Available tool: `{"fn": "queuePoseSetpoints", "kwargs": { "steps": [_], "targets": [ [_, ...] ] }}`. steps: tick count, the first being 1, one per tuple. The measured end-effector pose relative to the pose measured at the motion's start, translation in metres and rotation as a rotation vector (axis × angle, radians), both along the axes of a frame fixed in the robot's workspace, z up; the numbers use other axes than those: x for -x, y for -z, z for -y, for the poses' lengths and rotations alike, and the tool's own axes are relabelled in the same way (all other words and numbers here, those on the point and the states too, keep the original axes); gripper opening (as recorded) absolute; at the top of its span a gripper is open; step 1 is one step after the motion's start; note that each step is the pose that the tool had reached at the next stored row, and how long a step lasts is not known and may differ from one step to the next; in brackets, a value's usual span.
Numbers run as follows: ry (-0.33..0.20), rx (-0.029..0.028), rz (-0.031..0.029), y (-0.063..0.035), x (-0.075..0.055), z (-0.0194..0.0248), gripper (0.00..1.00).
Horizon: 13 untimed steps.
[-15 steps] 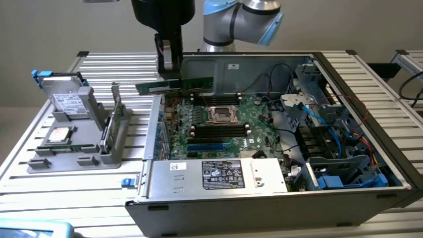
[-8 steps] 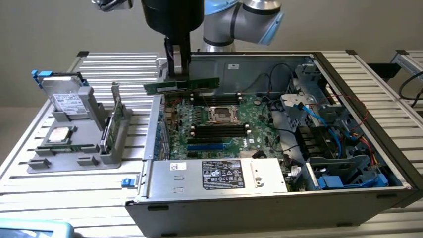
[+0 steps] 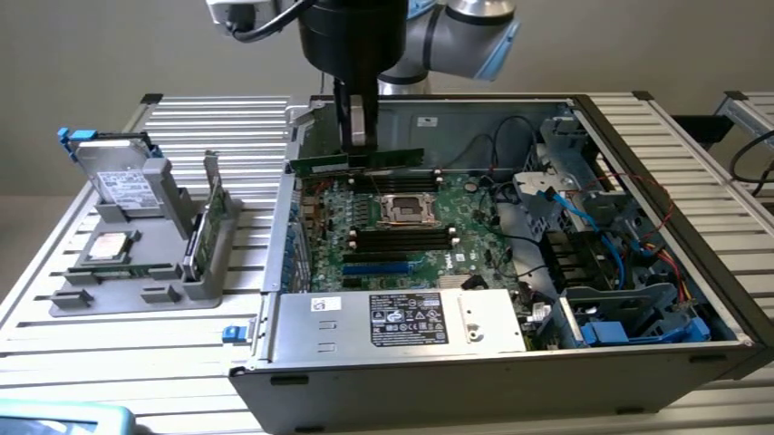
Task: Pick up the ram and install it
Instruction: 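Pick up the ram and move it above insertion slot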
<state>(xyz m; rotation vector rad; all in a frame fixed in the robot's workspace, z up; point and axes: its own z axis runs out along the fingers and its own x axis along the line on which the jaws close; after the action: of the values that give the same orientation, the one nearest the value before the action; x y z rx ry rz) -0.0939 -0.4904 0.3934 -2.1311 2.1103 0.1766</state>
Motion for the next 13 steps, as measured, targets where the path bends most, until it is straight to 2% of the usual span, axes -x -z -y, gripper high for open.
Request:
{"fn": "queuePoseSetpoints", "kwargs": {
  "steps": [10,13],
  "targets": [
    [0.004,0.0000,0.0000,0.0183,-0.042,-0.0041,0.13],
    [0.008,-0.0002,-0.0001,0.0239,-0.050,-0.0051,0.13]
  ]
}}
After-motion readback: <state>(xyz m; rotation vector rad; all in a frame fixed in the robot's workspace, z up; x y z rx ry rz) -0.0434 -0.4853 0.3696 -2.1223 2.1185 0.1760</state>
